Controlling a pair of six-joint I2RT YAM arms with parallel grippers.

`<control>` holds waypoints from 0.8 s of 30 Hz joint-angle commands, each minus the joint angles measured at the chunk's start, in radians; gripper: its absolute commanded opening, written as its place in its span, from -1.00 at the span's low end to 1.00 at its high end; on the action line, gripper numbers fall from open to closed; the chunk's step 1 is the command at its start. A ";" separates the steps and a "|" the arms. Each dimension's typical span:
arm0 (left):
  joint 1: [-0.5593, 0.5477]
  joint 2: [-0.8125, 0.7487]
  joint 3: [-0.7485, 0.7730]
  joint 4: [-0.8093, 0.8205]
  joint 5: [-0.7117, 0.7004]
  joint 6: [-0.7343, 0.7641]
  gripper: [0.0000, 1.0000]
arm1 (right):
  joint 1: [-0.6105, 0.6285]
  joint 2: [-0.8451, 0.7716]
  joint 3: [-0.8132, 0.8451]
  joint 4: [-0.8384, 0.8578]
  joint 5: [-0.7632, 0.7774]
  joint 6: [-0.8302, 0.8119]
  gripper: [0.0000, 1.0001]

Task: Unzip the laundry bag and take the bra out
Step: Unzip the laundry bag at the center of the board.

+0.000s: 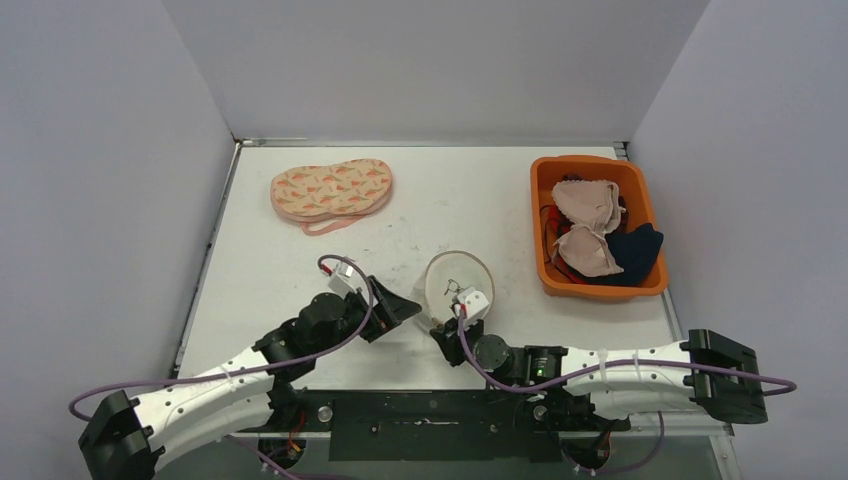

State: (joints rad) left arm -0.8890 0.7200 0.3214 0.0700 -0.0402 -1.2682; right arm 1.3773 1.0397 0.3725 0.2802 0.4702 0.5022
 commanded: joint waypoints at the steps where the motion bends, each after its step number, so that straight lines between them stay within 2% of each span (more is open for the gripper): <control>1: -0.037 0.091 0.053 0.131 -0.034 -0.029 0.66 | 0.011 0.005 0.052 0.035 0.020 -0.028 -0.89; 9: -0.105 0.250 0.107 0.243 -0.071 -0.025 0.13 | 0.012 -0.003 0.055 0.025 0.006 -0.018 -0.89; 18: -0.107 0.310 0.114 0.278 -0.101 -0.018 -0.21 | 0.016 -0.003 0.062 0.028 -0.010 -0.017 -0.89; 24: -0.105 0.340 0.104 0.308 -0.091 -0.017 -0.57 | 0.017 -0.012 0.062 0.018 -0.010 -0.015 -0.89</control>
State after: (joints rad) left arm -0.9932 1.0454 0.3889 0.3008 -0.1238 -1.2987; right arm 1.3830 1.0435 0.3893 0.2752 0.4629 0.4843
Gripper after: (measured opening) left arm 0.272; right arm 0.085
